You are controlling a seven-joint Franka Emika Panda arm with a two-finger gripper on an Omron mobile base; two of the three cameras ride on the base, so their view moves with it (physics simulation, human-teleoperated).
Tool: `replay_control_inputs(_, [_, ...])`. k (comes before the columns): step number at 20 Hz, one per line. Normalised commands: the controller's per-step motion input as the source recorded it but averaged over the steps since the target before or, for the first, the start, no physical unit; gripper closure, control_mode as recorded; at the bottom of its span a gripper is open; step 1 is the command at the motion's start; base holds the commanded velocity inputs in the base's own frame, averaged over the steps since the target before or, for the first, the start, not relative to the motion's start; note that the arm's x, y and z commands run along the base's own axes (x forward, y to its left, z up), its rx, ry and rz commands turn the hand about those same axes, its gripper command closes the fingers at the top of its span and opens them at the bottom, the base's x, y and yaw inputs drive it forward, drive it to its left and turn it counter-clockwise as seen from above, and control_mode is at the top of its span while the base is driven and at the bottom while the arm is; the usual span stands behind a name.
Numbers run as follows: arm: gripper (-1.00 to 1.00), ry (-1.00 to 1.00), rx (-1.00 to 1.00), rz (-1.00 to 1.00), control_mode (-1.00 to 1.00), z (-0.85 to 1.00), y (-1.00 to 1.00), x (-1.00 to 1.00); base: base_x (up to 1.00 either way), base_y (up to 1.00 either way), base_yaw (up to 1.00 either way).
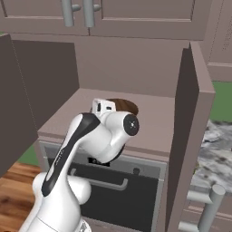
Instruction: Open the cabinet. Place the bowl and condiment on the counter. Then place the lime and garlic on the cutting board.
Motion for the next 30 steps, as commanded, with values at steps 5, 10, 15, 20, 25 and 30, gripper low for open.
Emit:
replay_control_inputs(5, [-1.0,-0.01,-0.06,0.0,-1.0,0.0,-0.01,0.19,0.0,0.0,0.0])
replay_control_inputs(10, [-1.0,0.0,-0.06,0.0,-1.0,-0.08,-0.1,0.1,0.0,0.0,0.0])
replay_control_inputs(15, [-1.0,0.0,-0.07,0.0,-1.0,-0.19,-0.2,0.15,0.0,0.0,0.0])
replay_control_inputs(20, [-1.0,0.0,-0.05,0.0,-1.0,-0.2,-0.13,0.23,0.0,0.0,0.0])
replay_control_inputs(25, [-1.0,0.0,-0.04,-0.01,-1.0,-0.19,-0.01,0.33,0.0,0.0,0.0])
replay_control_inputs(30, [-1.0,0.0,-0.03,-0.01,-1.0,-0.11,0.0,0.3,0.0,0.0,0.0])
